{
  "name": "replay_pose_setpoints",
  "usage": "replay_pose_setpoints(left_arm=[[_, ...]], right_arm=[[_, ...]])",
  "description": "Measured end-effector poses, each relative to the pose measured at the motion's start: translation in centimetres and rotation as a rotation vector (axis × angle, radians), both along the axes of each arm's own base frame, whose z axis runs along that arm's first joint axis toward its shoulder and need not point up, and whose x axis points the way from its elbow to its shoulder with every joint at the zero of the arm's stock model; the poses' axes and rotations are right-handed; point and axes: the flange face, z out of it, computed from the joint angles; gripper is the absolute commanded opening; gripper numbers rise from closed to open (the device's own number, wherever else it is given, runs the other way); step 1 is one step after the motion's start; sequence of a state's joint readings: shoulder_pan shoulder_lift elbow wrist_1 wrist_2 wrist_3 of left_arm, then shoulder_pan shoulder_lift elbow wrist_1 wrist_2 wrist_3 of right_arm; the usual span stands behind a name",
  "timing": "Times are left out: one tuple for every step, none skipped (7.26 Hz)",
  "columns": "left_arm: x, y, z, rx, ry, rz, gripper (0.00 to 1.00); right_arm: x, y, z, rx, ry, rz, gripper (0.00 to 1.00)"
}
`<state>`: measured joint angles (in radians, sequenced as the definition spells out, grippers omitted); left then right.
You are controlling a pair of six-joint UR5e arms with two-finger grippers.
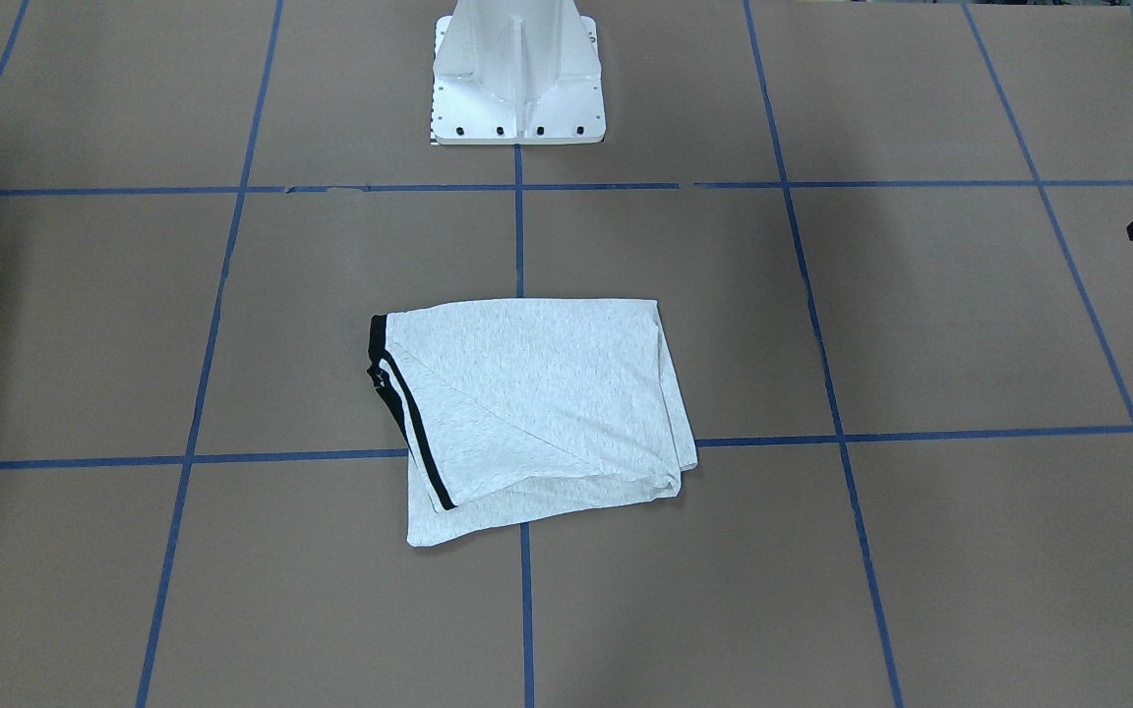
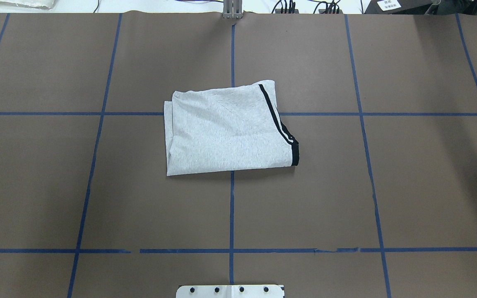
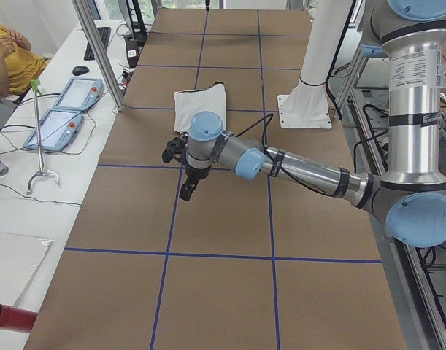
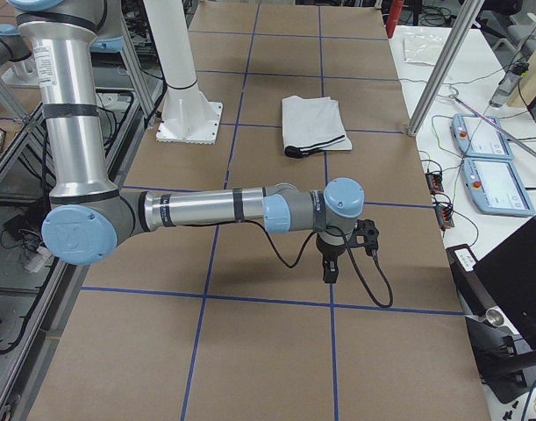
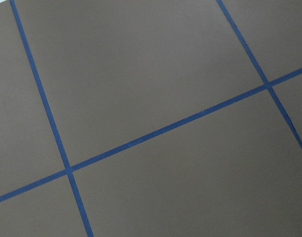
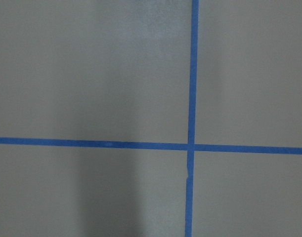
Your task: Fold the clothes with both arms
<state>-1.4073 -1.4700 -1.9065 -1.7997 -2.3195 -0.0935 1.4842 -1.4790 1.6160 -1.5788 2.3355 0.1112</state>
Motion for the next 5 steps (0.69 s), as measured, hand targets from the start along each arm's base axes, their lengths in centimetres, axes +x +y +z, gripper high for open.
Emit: replay_pose_setpoints(left_arm=[[-2.2,-0.2,0.8,-0.014,-0.005,-0.047,1.00],[-4.3,-0.3,1.9,-0.006,-0.022,-0.071,1.00],[-5.6,-0.6,2.6,0.023,-0.044,-0.056,1.00],[-6.0,-0.9,2.8,0.041,-0.056,-0.046,1.00],[-6.1,-1.2,3.1,0.046,-0.059,-0.040,1.00]], right_arm=[[-0.3,0.7,-1.6,0.005,0.013,-0.024,1.00],[-0.6,1.5,-2.7,0.000,0.021,-0.045,1.00],[-0.8,2.3,-3.0,-0.012,0.027,-0.057,1.00],[-0.8,2.8,-2.8,-0.024,0.027,-0.062,1.00],[-0.8,3.4,-2.4,-0.036,0.021,-0.064,1.00]])
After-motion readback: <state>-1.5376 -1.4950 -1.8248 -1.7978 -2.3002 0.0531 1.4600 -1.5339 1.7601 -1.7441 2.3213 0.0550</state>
